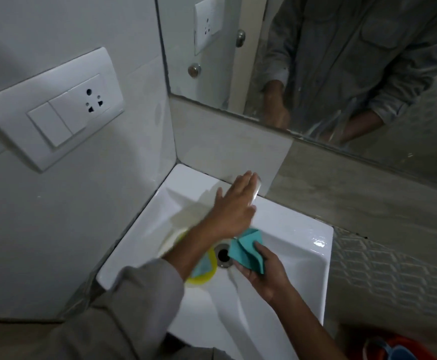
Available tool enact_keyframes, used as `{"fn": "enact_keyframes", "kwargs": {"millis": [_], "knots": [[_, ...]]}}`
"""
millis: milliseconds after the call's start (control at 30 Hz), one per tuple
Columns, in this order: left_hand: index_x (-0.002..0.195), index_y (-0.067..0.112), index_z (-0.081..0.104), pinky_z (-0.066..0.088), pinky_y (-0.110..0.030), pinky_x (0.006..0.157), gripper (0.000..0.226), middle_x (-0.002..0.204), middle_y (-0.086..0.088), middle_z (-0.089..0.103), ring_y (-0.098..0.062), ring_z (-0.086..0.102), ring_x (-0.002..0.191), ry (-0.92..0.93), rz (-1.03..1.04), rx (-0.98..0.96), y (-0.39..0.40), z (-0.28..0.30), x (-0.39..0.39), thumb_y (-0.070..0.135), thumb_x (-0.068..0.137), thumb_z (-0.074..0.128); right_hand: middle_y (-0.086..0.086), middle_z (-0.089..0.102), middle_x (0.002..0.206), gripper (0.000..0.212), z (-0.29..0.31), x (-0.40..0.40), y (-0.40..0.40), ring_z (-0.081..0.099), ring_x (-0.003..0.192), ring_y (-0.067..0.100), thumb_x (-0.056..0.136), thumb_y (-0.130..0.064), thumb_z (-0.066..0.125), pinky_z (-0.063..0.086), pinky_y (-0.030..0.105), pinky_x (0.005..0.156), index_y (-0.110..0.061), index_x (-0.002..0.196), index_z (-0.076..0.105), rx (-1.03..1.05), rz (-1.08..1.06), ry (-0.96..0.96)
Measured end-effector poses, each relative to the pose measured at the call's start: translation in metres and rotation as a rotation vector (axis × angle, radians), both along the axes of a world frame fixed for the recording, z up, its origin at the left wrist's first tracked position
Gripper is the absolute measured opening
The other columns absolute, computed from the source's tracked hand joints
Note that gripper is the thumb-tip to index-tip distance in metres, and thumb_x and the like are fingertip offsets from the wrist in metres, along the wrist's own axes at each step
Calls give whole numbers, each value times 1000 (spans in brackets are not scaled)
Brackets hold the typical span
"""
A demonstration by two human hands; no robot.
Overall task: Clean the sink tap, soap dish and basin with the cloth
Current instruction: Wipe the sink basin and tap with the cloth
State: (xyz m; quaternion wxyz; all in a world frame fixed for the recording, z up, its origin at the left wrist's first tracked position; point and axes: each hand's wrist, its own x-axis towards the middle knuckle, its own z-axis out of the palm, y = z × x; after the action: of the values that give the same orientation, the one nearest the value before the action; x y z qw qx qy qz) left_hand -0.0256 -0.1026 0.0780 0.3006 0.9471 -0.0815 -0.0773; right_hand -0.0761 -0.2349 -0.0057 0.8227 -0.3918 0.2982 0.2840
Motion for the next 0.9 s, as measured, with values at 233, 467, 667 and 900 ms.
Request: {"fn": "enact_keyframes", "kwargs": {"millis": [233,467,667,900], "knots": [[152,26,-10,1,-54,116,68,160,10,-19,-14,-6,149,38,-108,38,11,-3,6,28,101,34,10,63,126,36,26,24,-35,60,104,1,94,-1,47,45,14,91,-13,126,58,-1297,-196,-807],[151,28,-14,-1,-51,117,71,160,12,-20,-14,-7,149,43,-90,68,9,-6,8,30,101,36,15,-7,161,65,-23,50,23,-8,149,29,95,-12,28,-8,45,119,-4,151,-5,-1908,811,-951],[152,28,-12,-1,-51,117,69,160,13,-18,-12,-5,149,46,-85,39,10,-5,8,29,100,35,11,-5,162,75,-26,45,-45,-9,149,28,86,5,30,0,49,121,-8,152,-4,-2024,805,-923],[152,25,-10,0,-49,118,68,161,10,-17,-14,-5,150,33,-50,52,5,-1,6,29,102,35,18,-10,160,67,-25,43,30,-11,147,38,97,-15,31,-7,56,116,-6,150,-9,-1982,807,-863]]}}
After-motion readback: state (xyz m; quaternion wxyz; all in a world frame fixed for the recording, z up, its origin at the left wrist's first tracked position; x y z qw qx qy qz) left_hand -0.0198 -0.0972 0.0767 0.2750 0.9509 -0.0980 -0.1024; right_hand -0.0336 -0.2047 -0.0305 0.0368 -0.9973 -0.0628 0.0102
